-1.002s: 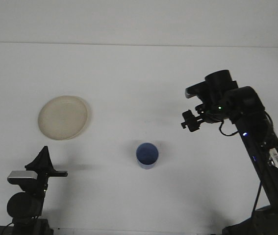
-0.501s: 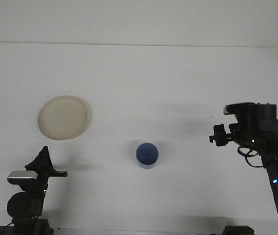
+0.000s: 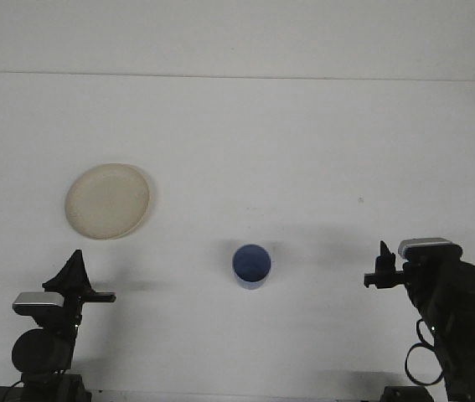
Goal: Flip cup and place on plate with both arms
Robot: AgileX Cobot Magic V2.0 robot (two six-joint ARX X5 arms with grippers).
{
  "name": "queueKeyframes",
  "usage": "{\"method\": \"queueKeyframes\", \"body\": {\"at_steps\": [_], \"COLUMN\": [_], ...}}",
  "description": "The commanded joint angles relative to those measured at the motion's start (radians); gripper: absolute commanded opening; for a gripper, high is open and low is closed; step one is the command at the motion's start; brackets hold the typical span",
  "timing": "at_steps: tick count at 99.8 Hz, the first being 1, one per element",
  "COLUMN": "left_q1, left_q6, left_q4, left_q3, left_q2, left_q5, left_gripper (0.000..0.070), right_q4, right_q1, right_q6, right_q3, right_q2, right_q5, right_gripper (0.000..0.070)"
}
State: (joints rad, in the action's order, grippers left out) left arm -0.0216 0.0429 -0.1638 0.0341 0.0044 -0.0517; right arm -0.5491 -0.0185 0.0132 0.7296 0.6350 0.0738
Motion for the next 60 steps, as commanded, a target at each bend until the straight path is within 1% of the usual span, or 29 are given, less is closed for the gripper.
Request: {"method": "queueKeyframes", "body": {"at_steps": [1, 21, 26, 32, 60], "left_q1": [0.002, 0.002, 0.002, 0.002, 0.002], "left_q6": [-0.004, -0.004, -0.004, -0.004, -0.004], "left_q4": [-0.010, -0.010, -0.010, -0.010, -0.010], "left_q3": [-0.018, -0.018, -0.018, -0.018, -0.018], "left_q2": [-0.001, -0.001, -0.001, -0.001, -0.001], "left_q5": [0.005, 0.005, 0.005, 0.005, 0.005], "left_gripper": [0.0012, 0.0012, 0.0012, 0.0012, 0.0012], "right_q4": [0.056, 0.077, 0.077, 0.077, 0.077], "right_q1": [-0.002, -0.002, -0.002, -0.002, -0.002], "right_q6": [-0.014, -0.004, -0.004, -0.004, -0.005], "right_q3": [-0.033, -0.059, -0.059, -0.059, -0.059], "right_q2": [-0.049, -0.172, -0.190, -0.200, -0.202], "right_q5": [-0.003, -0.005, -0.015, -0.027, -0.026], "right_gripper": [0.0415, 0.0415, 0.0415, 0.0415, 0.0415]}}
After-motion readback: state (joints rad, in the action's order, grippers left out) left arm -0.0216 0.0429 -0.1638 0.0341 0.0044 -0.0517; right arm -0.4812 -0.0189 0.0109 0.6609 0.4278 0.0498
